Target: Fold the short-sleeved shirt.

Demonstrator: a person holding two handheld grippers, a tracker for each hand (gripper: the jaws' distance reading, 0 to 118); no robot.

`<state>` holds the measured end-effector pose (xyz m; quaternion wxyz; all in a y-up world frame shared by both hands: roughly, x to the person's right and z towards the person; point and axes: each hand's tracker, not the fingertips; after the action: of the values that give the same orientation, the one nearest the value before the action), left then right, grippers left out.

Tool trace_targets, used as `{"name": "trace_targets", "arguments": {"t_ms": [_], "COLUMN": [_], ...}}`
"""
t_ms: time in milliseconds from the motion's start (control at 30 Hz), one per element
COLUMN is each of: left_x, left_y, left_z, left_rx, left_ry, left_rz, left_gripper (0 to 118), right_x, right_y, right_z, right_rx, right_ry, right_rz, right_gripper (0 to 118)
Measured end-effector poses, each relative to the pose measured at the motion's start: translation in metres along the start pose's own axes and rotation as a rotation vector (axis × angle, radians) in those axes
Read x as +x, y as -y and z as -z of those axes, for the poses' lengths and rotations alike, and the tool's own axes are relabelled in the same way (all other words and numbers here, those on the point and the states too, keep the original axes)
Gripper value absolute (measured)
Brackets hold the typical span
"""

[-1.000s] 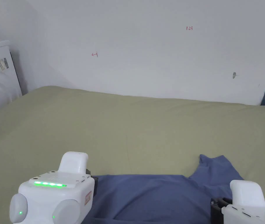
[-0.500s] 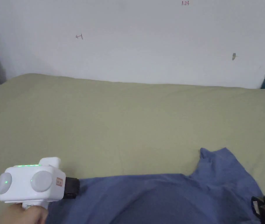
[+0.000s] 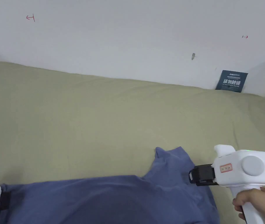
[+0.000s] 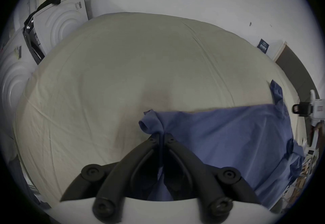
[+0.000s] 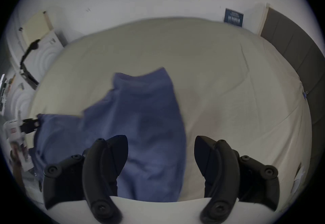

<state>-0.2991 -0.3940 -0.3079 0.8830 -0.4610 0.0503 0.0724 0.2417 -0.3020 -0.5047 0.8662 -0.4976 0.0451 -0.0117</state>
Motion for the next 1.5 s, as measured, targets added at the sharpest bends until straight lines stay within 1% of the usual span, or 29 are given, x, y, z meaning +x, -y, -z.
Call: {"name": "trace_targets", "arguments": {"t_ms": [33,67,133,167,200,233,267,300,333,367,433,467,567,633,733,867,1033,1100,1167,1267,1400,1433,1500], "left_x": [-0.005,-0.008,-0.009,-0.011,-0.011,-0.011,-0.01,-0.011,-0.012,-0.012,-0.012,-0.012,-0.013,-0.015,-0.018,-0.028,-0.046,-0.053,-0.062,-0.074,-0.084,-0.087,-0.091], "left_y": [-0.004,-0.005,-0.004,-0.006,-0.006,-0.005,-0.004,-0.006,-0.007,-0.007,-0.008,-0.009,-0.013,-0.013,-0.011,-0.008,0.005,0.015,0.028,0.053,0.087,0.097,0.114], "left_z": [-0.002,-0.003,-0.006,-0.004,-0.005,-0.005,-0.006,-0.003,-0.004,-0.005,-0.005,-0.006,-0.009,-0.015,-0.029,-0.05,-0.087,-0.101,-0.117,-0.141,-0.159,-0.16,-0.161], "left_rx": [0.012,0.017,0.011,0.007,0.005,0.005,0.009,0.015,0.003,0.0,0.006,0.008,0.024,0.034,0.056,0.126,0.13,0.129,0.137,0.159,0.12,0.108,0.072], "left_ry": [-0.004,-0.001,0.01,0.017,0.024,0.027,0.028,0.027,0.025,0.021,0.029,0.037,0.07,0.079,0.124,0.169,0.21,0.227,0.212,0.191,0.206,0.194,0.193], "left_rz": [-0.006,-0.001,-0.001,0.0,-0.001,-0.001,0.007,0.023,0.049,0.072,0.084,0.084,0.065,0.06,0.06,0.093,0.09,0.09,0.105,0.139,0.143,0.151,0.144], "left_gripper": [3,3,3,3,3,3,3,3,3,3,3,3,3,3,3,3,3,3,3,3,3,3,3], "right_x": [-0.001,-0.002,-0.002,-0.003,-0.005,-0.008,-0.014,-0.018,-0.019,-0.019,-0.018,-0.014,-0.017,-0.017,-0.022,-0.023,-0.026,-0.03,-0.032,-0.031,-0.026,-0.023,-0.015], "right_y": [-0.006,-0.01,-0.015,-0.017,-0.016,-0.015,-0.013,-0.011,-0.009,-0.01,-0.008,-0.005,-0.001,0.004,0.016,0.035,0.07,0.089,0.108,0.14,0.183,0.194,0.214], "right_z": [0.009,0.016,0.025,0.031,0.033,0.036,0.036,0.031,0.025,0.024,0.015,0.008,-0.011,-0.029,-0.062,-0.107,-0.156,-0.175,-0.195,-0.222,-0.246,-0.248,-0.248], "right_rx": [0.009,0.027,0.032,0.008,-0.039,-0.096,-0.114,-0.059,-0.034,-0.032,0.008,0.019,0.086,0.098,0.138,0.198,0.216,0.217,0.243,0.256,0.246,0.239,0.195], "right_ry": [0.053,0.068,-0.01,-0.032,-0.036,-0.047,0.001,0.046,0.012,-0.03,-0.113,-0.141,-0.195,-0.246,-0.272,-0.337,-0.371,-0.38,-0.386,-0.388,-0.376,-0.343,-0.343], "right_rz": [-0.011,-0.028,-0.063,-0.064,-0.049,-0.037,-0.034,-0.05,-0.055,-0.042,0.065,0.089,0.094,0.123,0.11,0.098,0.104,0.096,0.075,0.103,0.129,0.148,0.205], "right_gripper": [85,85,85,85,84,80,66,59,42,4,3,3,3,3,3,3,3,3,3,3,3,3,3]}}
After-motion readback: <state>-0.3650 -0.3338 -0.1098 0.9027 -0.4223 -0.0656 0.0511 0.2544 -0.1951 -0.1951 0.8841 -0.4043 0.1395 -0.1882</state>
